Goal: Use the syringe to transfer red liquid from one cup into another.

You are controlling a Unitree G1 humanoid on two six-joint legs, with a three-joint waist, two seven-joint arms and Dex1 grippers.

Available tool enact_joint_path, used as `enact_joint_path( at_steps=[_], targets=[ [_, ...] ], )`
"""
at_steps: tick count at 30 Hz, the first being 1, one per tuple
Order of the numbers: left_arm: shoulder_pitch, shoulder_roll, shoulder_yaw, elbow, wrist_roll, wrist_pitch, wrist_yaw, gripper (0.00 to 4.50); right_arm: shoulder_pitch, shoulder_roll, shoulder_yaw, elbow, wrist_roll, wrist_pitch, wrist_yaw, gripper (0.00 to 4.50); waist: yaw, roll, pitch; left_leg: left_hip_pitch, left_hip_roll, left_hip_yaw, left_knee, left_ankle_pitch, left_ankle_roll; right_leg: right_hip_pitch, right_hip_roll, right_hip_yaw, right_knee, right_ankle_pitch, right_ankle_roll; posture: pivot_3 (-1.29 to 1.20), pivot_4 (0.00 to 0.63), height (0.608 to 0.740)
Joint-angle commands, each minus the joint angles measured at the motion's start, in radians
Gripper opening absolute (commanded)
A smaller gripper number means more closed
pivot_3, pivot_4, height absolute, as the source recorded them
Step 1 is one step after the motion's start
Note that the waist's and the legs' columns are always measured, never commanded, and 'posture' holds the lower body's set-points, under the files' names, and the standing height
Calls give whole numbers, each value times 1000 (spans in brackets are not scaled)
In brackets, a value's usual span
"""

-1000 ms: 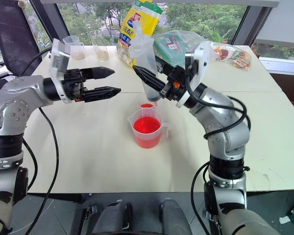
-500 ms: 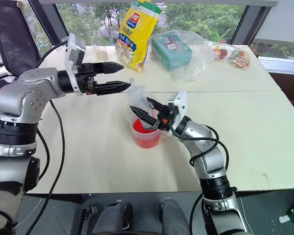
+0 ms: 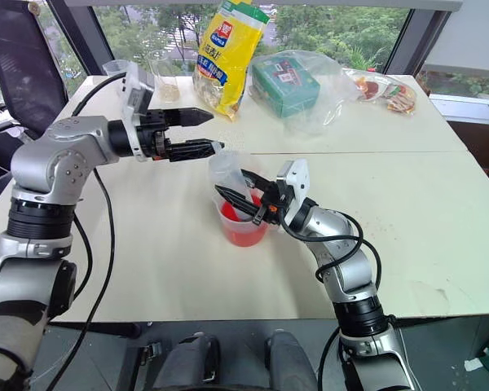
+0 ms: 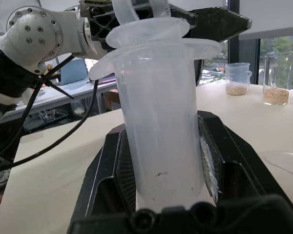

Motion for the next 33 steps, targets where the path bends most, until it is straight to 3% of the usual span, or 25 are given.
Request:
enact_joint_path(
  at_steps=[1,9,28,31,33],
  targets=[
    [-6,40,7,-66,-8,7,-43,4500,-33,4,-19,9,11,-8,-19,1393,-1,0,0,0,0,0,0,0,0,0,0,0,0,0,0,0,150,740],
    [32,114,42,-125,-35,46,-65,4500,-45,-4,-22,53,9,-18,-10,1393,3,0,0,0,0,0,0,0,0,0,0,0,0,0,0,0,150,740],
    [-16,-44,28,-37,-21,-5,21,4500,-23,-22,-1,17,13,8,13,1393,2,0,0,1,0,0,0,0,0,1,0,0,0,0,0,0,150,740],
    [-9,-84,44,-43,-58,28,36,3641,-21,-23,2,15,10,9,13,1393,2,0,0,1,0,0,0,0,0,1,0,0,0,0,0,0,150,740],
    [2,-101,59,-54,-90,63,37,2642,-21,-24,3,18,7,8,13,1393,2,0,0,1,0,0,0,0,0,1,0,0,1,0,0,0,150,740]
  ],
)
